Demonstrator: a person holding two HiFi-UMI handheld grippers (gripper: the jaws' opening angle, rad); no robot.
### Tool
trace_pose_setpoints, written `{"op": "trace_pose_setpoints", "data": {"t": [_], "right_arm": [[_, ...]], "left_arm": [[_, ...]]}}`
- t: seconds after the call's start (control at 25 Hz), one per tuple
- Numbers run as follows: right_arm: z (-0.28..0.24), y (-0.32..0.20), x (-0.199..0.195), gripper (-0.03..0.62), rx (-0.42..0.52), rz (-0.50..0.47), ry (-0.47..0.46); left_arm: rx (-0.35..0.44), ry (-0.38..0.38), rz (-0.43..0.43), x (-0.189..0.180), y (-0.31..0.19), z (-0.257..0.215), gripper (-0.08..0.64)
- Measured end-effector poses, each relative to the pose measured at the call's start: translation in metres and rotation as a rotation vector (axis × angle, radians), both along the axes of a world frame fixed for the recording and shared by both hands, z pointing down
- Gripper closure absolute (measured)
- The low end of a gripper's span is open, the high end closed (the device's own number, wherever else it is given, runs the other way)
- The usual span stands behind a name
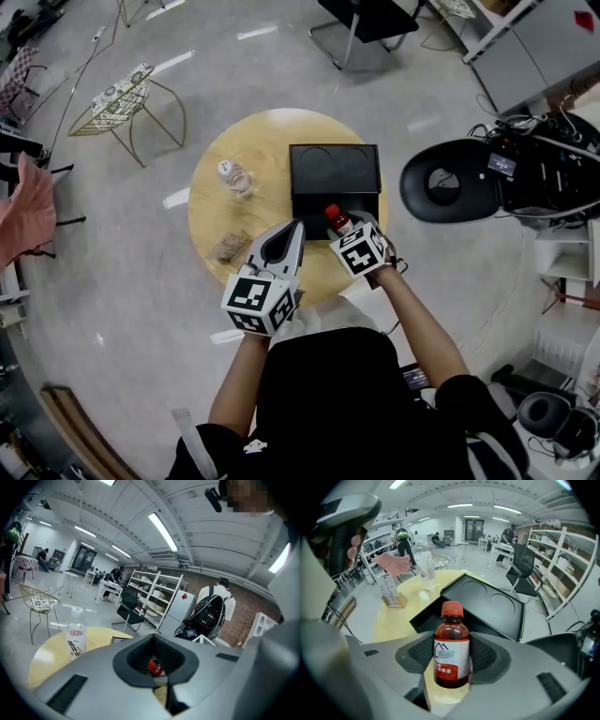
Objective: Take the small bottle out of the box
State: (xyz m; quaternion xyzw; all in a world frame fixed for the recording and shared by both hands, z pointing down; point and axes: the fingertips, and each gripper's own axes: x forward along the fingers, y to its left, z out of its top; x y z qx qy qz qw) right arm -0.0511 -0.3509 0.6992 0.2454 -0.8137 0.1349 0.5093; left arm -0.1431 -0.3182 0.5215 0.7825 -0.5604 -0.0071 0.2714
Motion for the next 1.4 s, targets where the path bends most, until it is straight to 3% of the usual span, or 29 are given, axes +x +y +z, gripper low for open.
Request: {"op": "trace_pose_setpoints", "data": {"t": [0.76,1.4], "right_arm": [[-0.1,0.048,-0.022,0.376,0.115,0.17,-0.222],[-0.19,0.108,-0.037,0.376,0.272,0.243,-0.423]], "left_arm": [[0.128,-0.081,0.022,-0.02,0.066,-0.057,0.551],[0.238,-0.121,0.076,-0.023,0.133,-0.094,0.551]]}}
